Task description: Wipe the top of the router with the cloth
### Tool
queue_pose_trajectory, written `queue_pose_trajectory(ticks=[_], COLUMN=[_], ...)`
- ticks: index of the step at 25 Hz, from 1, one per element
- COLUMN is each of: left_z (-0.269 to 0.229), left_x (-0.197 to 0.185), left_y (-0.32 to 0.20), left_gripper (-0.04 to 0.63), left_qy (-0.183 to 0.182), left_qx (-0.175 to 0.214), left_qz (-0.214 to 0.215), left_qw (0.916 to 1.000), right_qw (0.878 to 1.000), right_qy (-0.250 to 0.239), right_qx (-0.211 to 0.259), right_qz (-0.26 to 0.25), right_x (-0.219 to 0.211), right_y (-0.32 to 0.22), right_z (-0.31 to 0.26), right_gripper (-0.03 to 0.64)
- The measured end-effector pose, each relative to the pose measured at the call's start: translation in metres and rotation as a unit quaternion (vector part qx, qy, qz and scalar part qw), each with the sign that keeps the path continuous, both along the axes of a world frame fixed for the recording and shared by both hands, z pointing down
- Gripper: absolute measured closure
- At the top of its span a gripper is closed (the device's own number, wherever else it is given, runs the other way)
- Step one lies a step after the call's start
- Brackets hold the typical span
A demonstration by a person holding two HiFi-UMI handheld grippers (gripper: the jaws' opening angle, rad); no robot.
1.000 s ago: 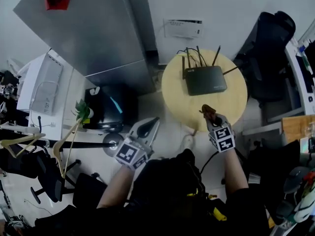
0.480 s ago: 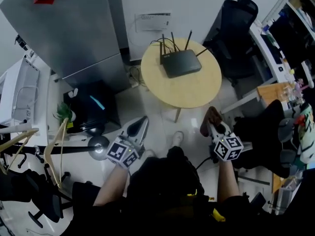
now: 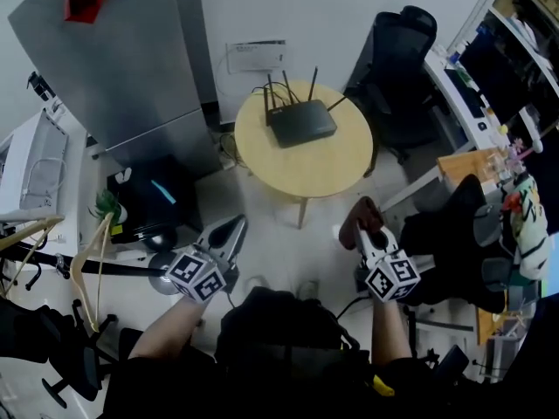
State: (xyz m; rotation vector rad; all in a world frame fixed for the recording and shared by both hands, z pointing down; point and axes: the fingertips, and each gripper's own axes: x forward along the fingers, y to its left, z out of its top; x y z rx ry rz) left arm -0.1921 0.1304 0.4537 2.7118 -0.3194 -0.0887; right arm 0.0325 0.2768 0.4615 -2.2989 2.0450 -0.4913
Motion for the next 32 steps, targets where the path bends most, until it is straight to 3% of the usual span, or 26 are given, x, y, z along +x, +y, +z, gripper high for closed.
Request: queue_pose_trajectory(ticks=[5, 9, 18, 26, 29, 32], left_z=[-0.002, -0.014, -0.026, -0.029, -0.032, -0.029], left_x=[0.017, 0.028, 0.032, 0.050, 0.056, 0.057], left_y=[0.038, 0.053, 0.045, 0.029, 0.031, 0.031], left_gripper=[0.604, 0.603, 0.604, 0.603, 0.603, 0.603], left_qy=[-0.015, -0.014, 0.008, -0.002, -0.010, -0.011], left_qx=[0.002, 0.028, 0.062, 0.123, 0.151, 0.150], left_qz=[-0.003, 0.001, -0.048, -0.084, -0.089, -0.091], left_qw=[0.9999, 0.9995, 0.9969, 0.9888, 0.9846, 0.9844], right_qw=[0.999, 0.999, 0.997, 0.996, 0.996, 0.995], right_qy=[0.019, 0.015, -0.016, 0.045, 0.050, 0.043], right_qx=[0.023, 0.041, 0.075, 0.074, 0.078, 0.085], right_qz=[-0.016, -0.021, -0.023, -0.022, -0.014, -0.006], right_x=[0.004, 0.012, 0.012, 0.011, 0.019, 0.027], right_y=[0.027, 0.040, 0.029, 0.020, 0.022, 0.026], right_z=[-0.014, -0.020, -0.011, -0.015, -0.019, -0.020], right_gripper=[0.557, 0.557, 0.558, 0.560, 0.560, 0.560])
